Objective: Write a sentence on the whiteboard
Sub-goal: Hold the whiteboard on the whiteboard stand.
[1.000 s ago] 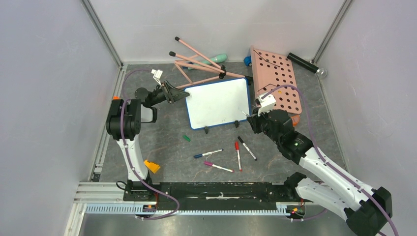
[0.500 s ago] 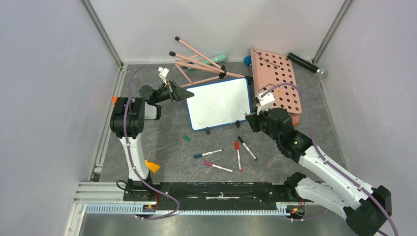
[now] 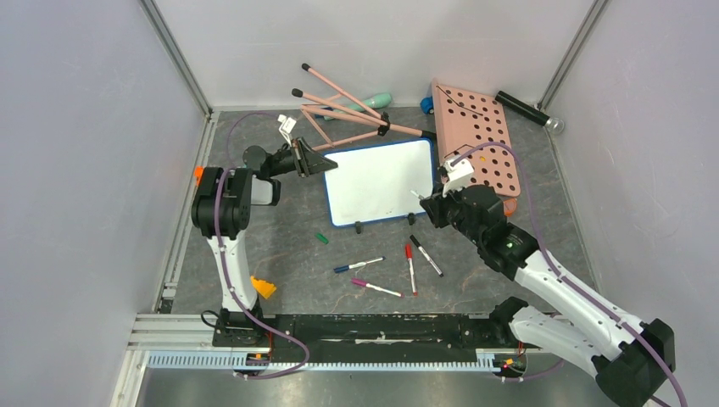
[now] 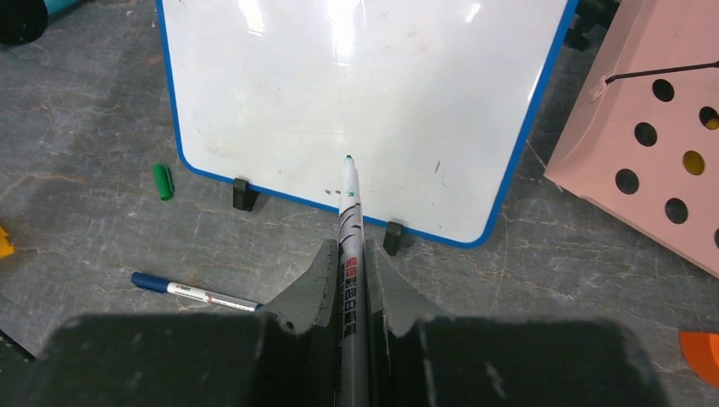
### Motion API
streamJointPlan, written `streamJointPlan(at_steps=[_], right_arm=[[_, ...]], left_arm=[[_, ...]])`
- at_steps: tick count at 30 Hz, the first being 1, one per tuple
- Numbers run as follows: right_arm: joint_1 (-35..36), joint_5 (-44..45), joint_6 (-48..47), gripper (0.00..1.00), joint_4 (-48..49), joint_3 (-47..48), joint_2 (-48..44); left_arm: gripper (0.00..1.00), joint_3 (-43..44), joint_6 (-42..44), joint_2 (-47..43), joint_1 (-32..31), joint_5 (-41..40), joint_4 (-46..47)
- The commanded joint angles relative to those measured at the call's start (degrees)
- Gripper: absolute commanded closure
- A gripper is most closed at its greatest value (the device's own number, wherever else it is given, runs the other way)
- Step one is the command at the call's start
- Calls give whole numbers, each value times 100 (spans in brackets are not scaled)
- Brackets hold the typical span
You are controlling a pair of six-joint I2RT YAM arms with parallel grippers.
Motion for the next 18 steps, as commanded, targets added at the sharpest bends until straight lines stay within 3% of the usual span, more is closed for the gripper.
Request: streamJointPlan(at_steps=[1,10,13,18], right_arm=[[7,-125,441,100,157,443,272],[350,47,942,100,316,822,889],[446,699,1594,100,-26,1148,1125],[444,655,2166,100,-347,1498,1258]], left_arm=[[98,-8,85,-137,-124,367,387],[98,-408,474,-443,-119,126,387],[98,-380,488,-383,-110,117,387],[98,-374,505,-375,-112,130,387]])
